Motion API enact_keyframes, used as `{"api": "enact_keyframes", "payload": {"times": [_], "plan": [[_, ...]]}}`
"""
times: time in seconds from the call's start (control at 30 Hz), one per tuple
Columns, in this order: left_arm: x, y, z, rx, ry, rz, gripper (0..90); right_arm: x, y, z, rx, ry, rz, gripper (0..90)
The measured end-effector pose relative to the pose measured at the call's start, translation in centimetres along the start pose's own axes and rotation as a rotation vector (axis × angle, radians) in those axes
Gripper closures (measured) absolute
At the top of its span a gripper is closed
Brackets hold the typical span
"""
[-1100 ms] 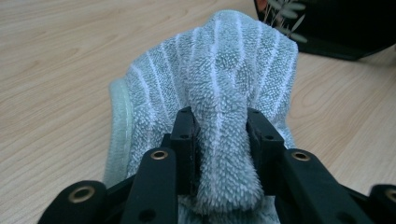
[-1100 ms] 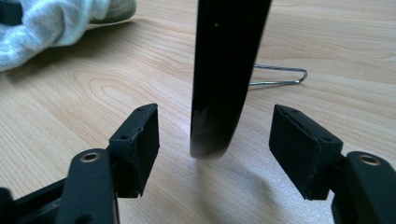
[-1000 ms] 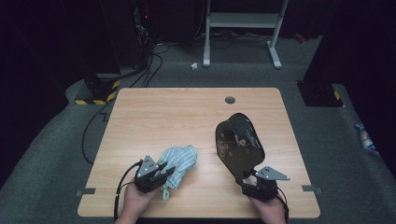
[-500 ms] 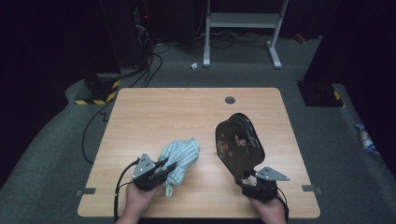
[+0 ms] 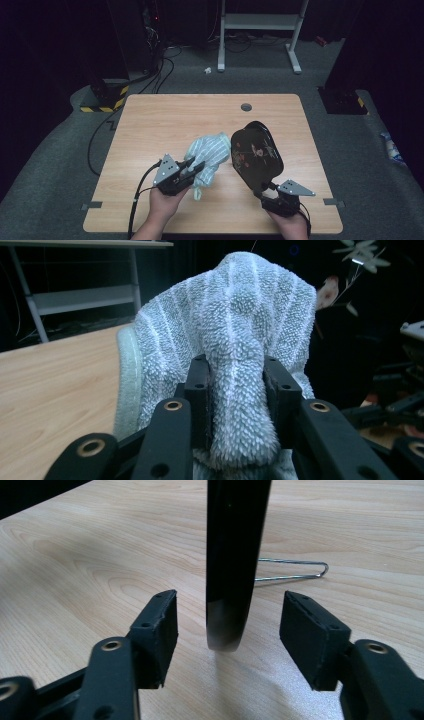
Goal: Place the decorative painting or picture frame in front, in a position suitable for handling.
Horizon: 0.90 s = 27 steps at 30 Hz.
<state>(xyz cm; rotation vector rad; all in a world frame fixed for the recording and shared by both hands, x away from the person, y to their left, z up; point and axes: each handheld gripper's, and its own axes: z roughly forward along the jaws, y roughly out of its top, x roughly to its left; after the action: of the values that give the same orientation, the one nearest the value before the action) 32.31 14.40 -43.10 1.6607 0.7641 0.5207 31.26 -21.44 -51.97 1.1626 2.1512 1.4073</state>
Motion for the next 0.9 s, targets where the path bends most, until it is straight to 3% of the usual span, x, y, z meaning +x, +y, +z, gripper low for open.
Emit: {"api": "enact_keyframes", "payload": {"times": [0.37, 0.57, 0.7, 0.9], "plan": [[-1.1, 3.5, 2.3, -0.069, 0.019, 0.052, 69.2, 0.4, 0.5, 0.0, -0.026, -0.011, -0.045, 45.5], [-1.1, 4.6, 4.1, -0.101, 0.005, 0.051, 69.2, 0.0, 0.7, 0.0, -0.035, -0.017, -0.023, 52.3], [-1.3, 5.3, 5.4, -0.106, -0.005, 0.053, 69.1, 0.0, 1.1, 0.0, -0.044, 0.010, -0.009, 56.4], [-2.1, 5.9, 6.6, -0.127, -0.025, 0.061, 69.0, 0.2, 1.2, 0.3, -0.042, 0.004, -0.002, 52.1]]}}
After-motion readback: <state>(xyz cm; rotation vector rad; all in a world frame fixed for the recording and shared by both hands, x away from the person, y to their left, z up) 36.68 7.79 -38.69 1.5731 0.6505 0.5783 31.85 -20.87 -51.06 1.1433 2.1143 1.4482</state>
